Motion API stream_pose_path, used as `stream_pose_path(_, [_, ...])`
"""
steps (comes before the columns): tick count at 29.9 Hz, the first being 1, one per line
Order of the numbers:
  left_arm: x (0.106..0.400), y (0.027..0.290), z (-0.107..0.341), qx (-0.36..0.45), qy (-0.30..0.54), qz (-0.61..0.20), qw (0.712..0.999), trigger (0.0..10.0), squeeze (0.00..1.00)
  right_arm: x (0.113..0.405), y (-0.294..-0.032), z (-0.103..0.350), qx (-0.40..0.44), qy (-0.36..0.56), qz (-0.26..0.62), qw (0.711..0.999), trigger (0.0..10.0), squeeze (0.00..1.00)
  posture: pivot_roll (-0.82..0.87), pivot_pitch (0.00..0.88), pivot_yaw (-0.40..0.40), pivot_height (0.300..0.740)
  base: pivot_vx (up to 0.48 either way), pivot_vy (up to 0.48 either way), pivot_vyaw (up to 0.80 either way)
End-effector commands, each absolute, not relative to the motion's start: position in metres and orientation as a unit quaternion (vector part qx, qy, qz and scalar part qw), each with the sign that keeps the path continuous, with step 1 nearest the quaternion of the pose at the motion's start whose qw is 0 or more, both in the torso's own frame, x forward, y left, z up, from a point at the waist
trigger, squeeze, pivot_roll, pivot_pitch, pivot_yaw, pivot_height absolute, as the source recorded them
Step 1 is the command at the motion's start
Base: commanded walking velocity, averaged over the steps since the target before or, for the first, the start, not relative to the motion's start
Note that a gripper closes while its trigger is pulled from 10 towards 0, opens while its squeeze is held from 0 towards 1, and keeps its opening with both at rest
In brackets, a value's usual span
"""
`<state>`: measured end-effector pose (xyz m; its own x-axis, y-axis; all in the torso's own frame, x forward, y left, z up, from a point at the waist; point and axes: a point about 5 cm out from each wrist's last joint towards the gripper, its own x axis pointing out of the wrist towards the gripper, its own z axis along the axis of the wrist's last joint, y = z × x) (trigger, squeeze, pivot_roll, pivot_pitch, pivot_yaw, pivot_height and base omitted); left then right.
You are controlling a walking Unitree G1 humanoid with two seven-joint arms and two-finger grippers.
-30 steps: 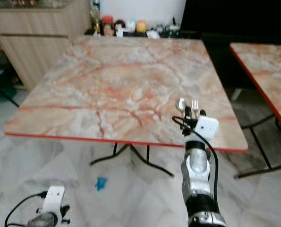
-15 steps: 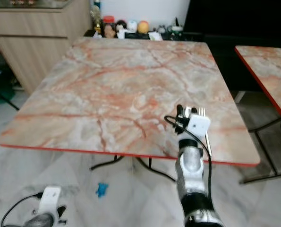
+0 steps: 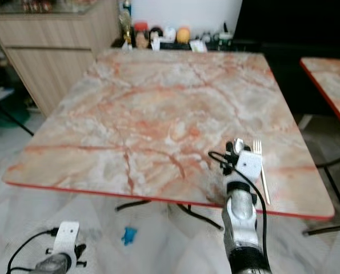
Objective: Setting the table
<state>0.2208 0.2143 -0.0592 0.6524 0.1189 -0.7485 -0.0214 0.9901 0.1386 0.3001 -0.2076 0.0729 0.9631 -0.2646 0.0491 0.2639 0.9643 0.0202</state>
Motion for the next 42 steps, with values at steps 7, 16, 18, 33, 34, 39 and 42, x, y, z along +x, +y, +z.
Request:
stream_pose_path(7, [0.219,0.215,-0.060,0.061,0.418,0.037,0.906,10.0,0.00,0.284,-0.241,0.080,-0.025,-0.012,-0.157,0.987,10.0,0.00,0.06,0.000,-0.005,0.740,0.000,0.000,0.00])
stream_pose_path(16, [0.219,0.216,-0.060,0.062,0.419,0.037,0.905,10.0,0.00,0.304,-0.240,0.085,0.021,0.044,-0.105,0.993,10.0,1.00,0.05,0.000,0.002,0.740,0.000,0.000,0.00])
stream_pose_path(18, [0.218,0.216,-0.061,0.062,0.420,0.037,0.905,10.0,0.00,0.311,-0.231,0.084,0.027,0.067,-0.084,0.994,10.0,1.00,0.06,0.000,0.001,0.740,0.000,0.000,0.00])
stream_pose_path(33, [0.216,0.215,-0.062,0.066,0.423,0.036,0.903,10.0,0.00,0.334,-0.203,0.094,0.044,0.090,-0.029,0.995,10.0,0.00,0.07,0.000,-0.002,0.740,0.000,0.000,0.00])
stream_pose_path(34, [0.216,0.215,-0.062,0.066,0.423,0.036,0.903,10.0,0.00,0.334,-0.203,0.094,0.044,0.090,-0.029,0.995,10.0,0.00,0.07,0.000,-0.002,0.740,0.000,0.000,0.00])
stream_pose_path(39, [0.216,0.215,-0.062,0.064,0.423,0.035,0.903,10.0,0.00,0.330,-0.212,0.088,0.041,0.112,-0.043,0.992,10.0,0.00,0.07,0.000,-0.002,0.740,0.000,0.000,0.00])
stream_pose_path(42, [0.216,0.215,-0.062,0.065,0.424,0.034,0.903,10.0,0.00,0.329,-0.212,0.082,0.050,0.132,-0.036,0.989,10.0,0.00,0.07,0.000,-0.001,0.740,0.000,0.000,0.00])
